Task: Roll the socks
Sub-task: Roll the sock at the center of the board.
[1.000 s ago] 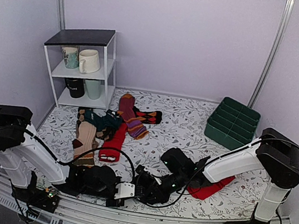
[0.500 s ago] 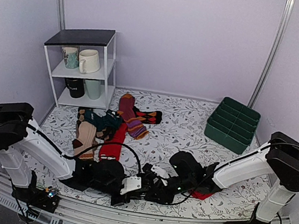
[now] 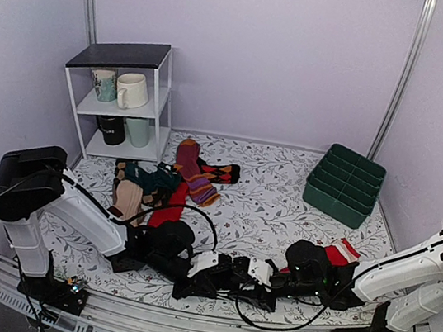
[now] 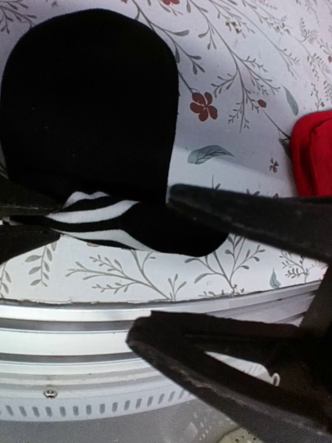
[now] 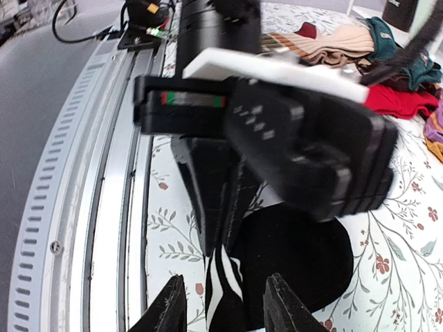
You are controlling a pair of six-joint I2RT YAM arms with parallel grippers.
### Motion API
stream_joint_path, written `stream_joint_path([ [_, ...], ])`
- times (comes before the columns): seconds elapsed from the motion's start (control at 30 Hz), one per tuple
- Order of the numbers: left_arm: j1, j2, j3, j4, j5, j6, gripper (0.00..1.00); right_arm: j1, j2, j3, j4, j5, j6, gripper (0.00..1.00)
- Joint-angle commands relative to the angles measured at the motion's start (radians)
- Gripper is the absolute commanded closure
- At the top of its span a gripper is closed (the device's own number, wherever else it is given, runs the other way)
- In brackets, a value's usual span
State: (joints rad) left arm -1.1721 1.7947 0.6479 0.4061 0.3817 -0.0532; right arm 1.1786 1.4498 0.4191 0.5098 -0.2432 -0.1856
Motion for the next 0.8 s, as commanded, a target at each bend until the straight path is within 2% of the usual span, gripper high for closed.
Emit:
stream_joint_path([
  [0.0, 0.011, 0.075, -0.031, -0.220, 0.030, -0.017, 1.00, 0.046, 0.013, 0.021, -0.059, 0.024, -0.119, 0.61],
  [0.17, 0.012, 0.082, -0.025, -0.225, 0.030, -0.017, 1.00, 0.073, 0.101, 0.048, -0.098, 0.111, -0.133, 0.61],
  [0.5, 0.011, 0.084, -0.025, -0.225, 0.031, -0.017, 1.00, 0.075, 0.162, 0.082, -0.104, 0.170, -0.131, 0.63],
  [0.77, 0.012, 0.081, -0.025, -0.224, 0.013, -0.014, 1.00, 0.075, 0.211, 0.107, -0.158, 0.134, -0.064, 0.88],
])
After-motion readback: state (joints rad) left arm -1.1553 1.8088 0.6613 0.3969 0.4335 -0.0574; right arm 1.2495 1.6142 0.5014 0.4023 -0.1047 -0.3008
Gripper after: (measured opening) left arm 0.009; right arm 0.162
